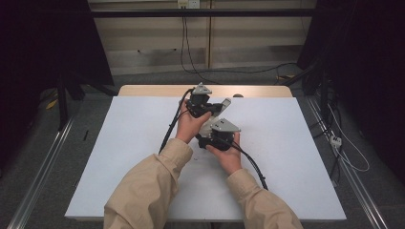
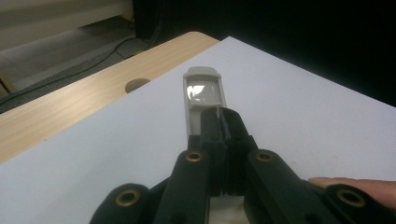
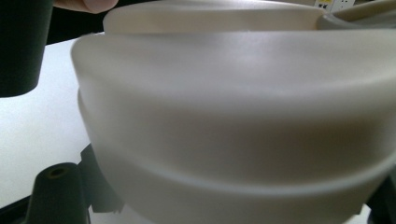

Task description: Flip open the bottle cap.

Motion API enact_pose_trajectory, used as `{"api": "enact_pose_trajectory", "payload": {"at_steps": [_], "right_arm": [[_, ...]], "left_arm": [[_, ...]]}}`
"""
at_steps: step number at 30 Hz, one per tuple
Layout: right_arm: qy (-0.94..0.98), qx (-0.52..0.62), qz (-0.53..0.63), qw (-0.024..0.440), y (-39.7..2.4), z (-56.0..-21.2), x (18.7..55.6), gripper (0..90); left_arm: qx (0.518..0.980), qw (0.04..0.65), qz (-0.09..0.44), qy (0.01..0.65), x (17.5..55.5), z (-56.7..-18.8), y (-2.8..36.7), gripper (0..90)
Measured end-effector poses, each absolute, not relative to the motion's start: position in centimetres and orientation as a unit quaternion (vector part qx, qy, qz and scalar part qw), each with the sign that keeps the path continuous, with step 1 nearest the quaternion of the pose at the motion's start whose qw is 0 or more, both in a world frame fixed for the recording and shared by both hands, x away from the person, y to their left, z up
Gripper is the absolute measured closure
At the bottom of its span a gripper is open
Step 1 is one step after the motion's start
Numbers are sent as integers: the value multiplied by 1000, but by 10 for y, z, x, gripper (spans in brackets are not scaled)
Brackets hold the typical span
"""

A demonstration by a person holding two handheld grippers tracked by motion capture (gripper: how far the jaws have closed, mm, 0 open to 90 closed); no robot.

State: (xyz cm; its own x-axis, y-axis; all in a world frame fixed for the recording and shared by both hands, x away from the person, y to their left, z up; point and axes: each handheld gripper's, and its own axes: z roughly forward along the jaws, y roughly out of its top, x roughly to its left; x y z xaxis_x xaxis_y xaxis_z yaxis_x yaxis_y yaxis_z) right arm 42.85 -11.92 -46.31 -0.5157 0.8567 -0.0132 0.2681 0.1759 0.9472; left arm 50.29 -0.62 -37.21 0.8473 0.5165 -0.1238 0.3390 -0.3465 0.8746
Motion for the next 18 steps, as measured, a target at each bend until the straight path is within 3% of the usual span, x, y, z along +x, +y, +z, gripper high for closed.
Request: {"api": "enact_pose_trajectory", "payload": {"at_steps": [10,18], "right_arm": [[712,400,503,283,-121,-462,428,178],[727,405,484,271,-124,-462,427,108]], "left_arm": [[814,512,79,262,501,-370,-6,832],[813,511,83,267,498,-366,-5,752]]}}
